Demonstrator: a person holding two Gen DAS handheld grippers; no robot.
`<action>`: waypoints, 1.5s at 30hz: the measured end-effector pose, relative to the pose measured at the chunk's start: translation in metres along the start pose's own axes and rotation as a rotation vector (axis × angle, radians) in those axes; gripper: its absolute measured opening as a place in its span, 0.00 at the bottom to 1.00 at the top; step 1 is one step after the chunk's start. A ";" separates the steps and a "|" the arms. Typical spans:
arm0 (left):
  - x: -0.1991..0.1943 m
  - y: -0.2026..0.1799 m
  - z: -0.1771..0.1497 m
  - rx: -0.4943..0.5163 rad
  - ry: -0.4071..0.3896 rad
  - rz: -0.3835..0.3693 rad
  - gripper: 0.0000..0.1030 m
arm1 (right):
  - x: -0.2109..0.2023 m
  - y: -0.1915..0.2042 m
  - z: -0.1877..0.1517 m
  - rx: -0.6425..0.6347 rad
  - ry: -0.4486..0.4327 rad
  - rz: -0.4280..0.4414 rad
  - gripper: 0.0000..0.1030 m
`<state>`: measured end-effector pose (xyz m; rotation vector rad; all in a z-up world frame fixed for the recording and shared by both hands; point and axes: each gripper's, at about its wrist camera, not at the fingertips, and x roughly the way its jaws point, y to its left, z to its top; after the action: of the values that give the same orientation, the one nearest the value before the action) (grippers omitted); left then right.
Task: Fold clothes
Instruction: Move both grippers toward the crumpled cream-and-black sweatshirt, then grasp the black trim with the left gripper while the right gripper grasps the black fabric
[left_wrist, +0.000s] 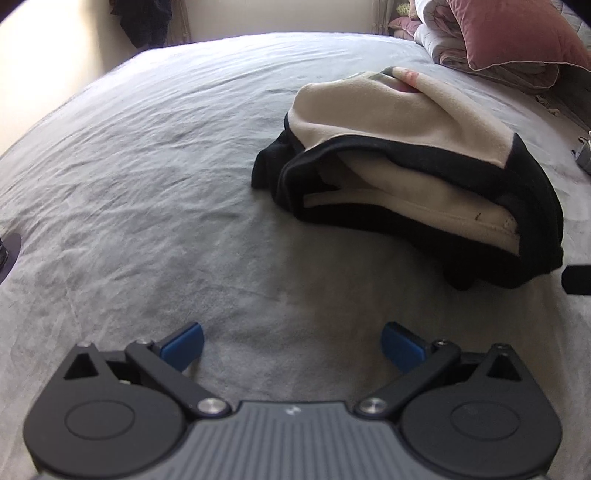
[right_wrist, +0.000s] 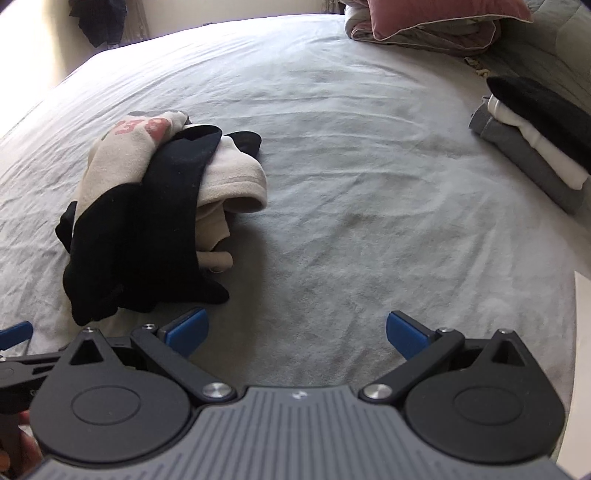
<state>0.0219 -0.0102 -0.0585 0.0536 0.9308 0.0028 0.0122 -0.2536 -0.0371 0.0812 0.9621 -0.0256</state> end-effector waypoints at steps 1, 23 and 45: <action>-0.003 0.003 0.003 -0.017 -0.008 -0.020 0.99 | 0.001 -0.001 0.001 0.001 0.005 0.005 1.00; -0.028 -0.011 0.043 -0.368 0.131 -0.642 0.72 | -0.005 -0.035 0.020 0.098 -0.073 0.012 1.00; -0.052 0.084 0.028 -0.397 -0.081 -0.345 0.14 | -0.018 -0.025 0.019 0.281 -0.180 0.417 0.92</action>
<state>0.0150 0.0713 0.0043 -0.4714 0.8353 -0.1330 0.0161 -0.2803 -0.0127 0.5284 0.7426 0.2137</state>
